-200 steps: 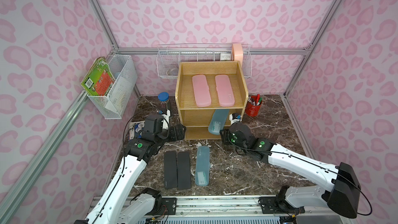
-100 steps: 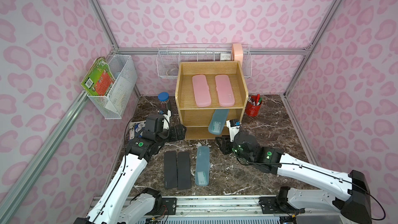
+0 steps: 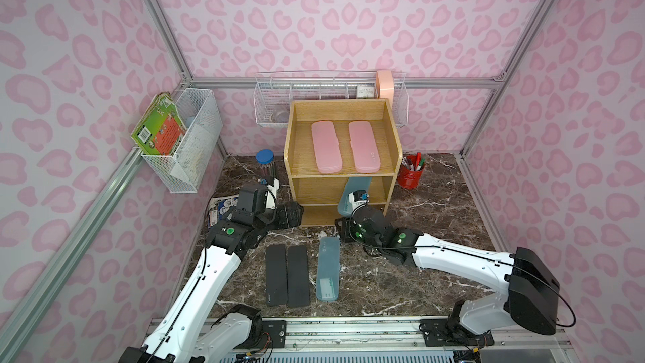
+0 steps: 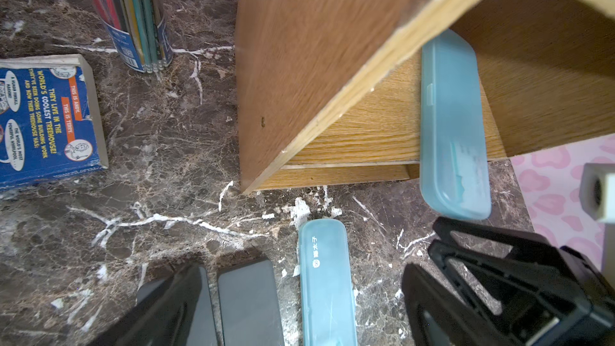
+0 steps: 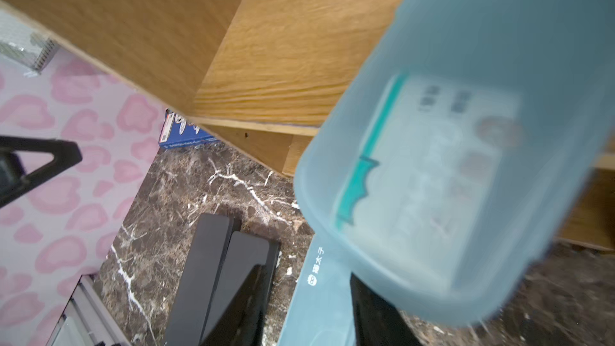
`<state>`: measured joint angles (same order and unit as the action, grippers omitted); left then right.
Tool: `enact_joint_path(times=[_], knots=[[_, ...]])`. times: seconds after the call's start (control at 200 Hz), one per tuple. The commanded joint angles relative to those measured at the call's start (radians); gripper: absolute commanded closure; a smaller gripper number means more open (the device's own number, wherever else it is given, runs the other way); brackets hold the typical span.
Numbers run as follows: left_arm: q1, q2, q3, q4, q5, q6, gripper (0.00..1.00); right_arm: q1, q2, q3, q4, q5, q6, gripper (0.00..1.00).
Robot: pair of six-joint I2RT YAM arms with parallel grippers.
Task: Place the pencil cases on the shelf according to color
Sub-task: Place the pencil case on the shelf, then pick up the pencil case from the center of the board.
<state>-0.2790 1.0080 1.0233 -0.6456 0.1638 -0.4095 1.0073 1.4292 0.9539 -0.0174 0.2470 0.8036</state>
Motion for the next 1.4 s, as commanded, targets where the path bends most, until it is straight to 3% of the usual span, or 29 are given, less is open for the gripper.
enact_joint_path(times=[0.0, 0.145, 0.295, 0.515, 0.57, 0.665, 0.755, 1.085, 1.395], knots=[[0.001, -0.003, 0.005, 0.000, -0.003, 0.008, 0.01, -0.029, -0.060, -0.057, 0.044, 0.079, 0.047, 0.56], [0.000, 0.001, 0.005, 0.001, 0.008, 0.006, 0.01, -0.090, -0.183, -0.145, 0.064, 0.084, 0.028, 0.55], [0.001, 0.010, 0.006, 0.000, 0.026, 0.000, 0.01, -0.094, -0.298, -0.185, 0.089, 0.005, -0.040, 0.50], [0.000, 0.018, -0.006, -0.051, 0.029, -0.005, 0.01, 0.022, -0.383, -0.222, -0.060, 0.101, 0.044, 0.36], [-0.002, 0.015, -0.022, -0.075, 0.034, -0.015, 0.01, 0.074, -0.375, -0.243, -0.064, 0.122, 0.088, 0.26], [-0.003, 0.003, -0.060, -0.087, 0.055, -0.039, 0.01, 0.171, -0.308, -0.256, -0.073, 0.176, 0.181, 0.09], [-0.009, 0.003, -0.089, -0.086, 0.054, -0.053, 0.01, 0.243, -0.174, -0.240, -0.081, 0.210, 0.263, 0.00], [-0.013, -0.022, -0.092, -0.138, 0.020, -0.077, 0.01, 0.336, 0.243, 0.062, -0.247, 0.176, 0.364, 0.00], [-0.019, 0.006, -0.095, -0.160, 0.015, -0.085, 0.01, 0.338, 0.418, 0.193, -0.420, 0.139, 0.350, 0.00]])
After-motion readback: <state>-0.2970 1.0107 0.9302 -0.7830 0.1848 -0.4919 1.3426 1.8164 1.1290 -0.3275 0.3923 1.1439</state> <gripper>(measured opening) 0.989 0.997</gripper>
